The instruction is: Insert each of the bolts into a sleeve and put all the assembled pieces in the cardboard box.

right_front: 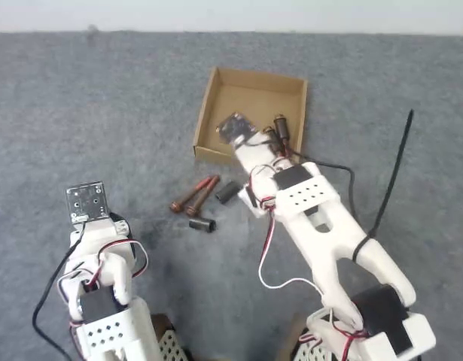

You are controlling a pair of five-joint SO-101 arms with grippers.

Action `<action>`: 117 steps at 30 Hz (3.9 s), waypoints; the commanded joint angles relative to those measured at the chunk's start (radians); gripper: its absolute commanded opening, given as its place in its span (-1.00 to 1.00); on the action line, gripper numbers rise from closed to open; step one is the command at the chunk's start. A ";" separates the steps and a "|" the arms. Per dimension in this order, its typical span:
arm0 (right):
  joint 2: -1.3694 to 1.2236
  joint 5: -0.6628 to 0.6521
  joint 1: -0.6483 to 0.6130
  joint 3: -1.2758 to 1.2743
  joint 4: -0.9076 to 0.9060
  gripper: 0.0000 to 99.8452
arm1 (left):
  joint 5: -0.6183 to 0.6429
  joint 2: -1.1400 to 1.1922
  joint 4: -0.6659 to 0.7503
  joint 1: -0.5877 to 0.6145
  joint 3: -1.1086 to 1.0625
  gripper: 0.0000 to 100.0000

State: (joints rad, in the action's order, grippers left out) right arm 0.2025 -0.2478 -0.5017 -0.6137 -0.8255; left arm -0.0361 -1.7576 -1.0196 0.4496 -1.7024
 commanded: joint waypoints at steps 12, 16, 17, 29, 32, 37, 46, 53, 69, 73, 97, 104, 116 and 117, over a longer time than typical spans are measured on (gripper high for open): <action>0.097 0.026 0.010 0.046 0.079 -0.98 | -0.009 -0.025 -0.003 -0.002 0.016 -0.98; 0.097 0.026 -0.010 0.046 -0.065 -0.98 | -0.009 -0.025 -0.003 -0.002 0.015 -0.98; 0.097 0.029 -0.012 0.046 -0.090 -0.99 | -0.009 -0.025 -0.003 -0.002 0.015 -0.98; 0.087 0.029 -0.005 0.035 -0.335 -0.98 | -0.009 -0.025 -0.003 -0.002 0.015 -0.98; 0.087 0.028 -0.007 -0.011 -0.295 -0.98 | -0.009 -0.025 -0.003 -0.002 0.015 -0.98; 0.087 0.028 -0.013 -0.101 -0.246 -0.84 | -0.009 -0.025 -0.003 -0.002 0.015 -0.98; 0.097 0.028 -0.016 -0.258 -0.193 -0.77 | -0.009 -0.029 -0.023 -0.002 0.015 -0.98; 0.116 0.034 -0.019 -0.245 -0.226 -0.78 | -0.009 -0.029 -0.021 -0.002 0.015 -0.98; 0.147 0.163 -0.022 0.000 -0.243 -0.99 | -0.009 -0.029 -0.017 -0.005 0.015 -0.98; 0.033 0.163 -0.024 -0.034 -0.053 -0.99 | -0.009 -0.029 -0.017 -0.005 0.015 -0.98; 0.008 0.161 -0.133 -0.281 0.047 -0.99 | -0.009 -0.029 -0.017 -0.005 0.015 -0.98; 0.107 0.250 -0.133 -0.160 -0.166 -0.98 | -0.009 -0.029 -0.017 -0.005 0.015 -0.98; 0.222 0.272 -0.071 -0.137 -0.311 -0.77 | -0.009 -0.028 -0.017 -0.005 0.015 -0.98; 0.222 0.270 -0.056 -0.144 -0.303 -0.77 | -0.009 -0.028 -0.017 -0.006 0.015 -0.98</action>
State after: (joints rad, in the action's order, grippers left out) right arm 0.3759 0.0130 -0.5999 -0.7564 -1.1385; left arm -0.0361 -1.7576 -1.0395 0.4496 -1.7024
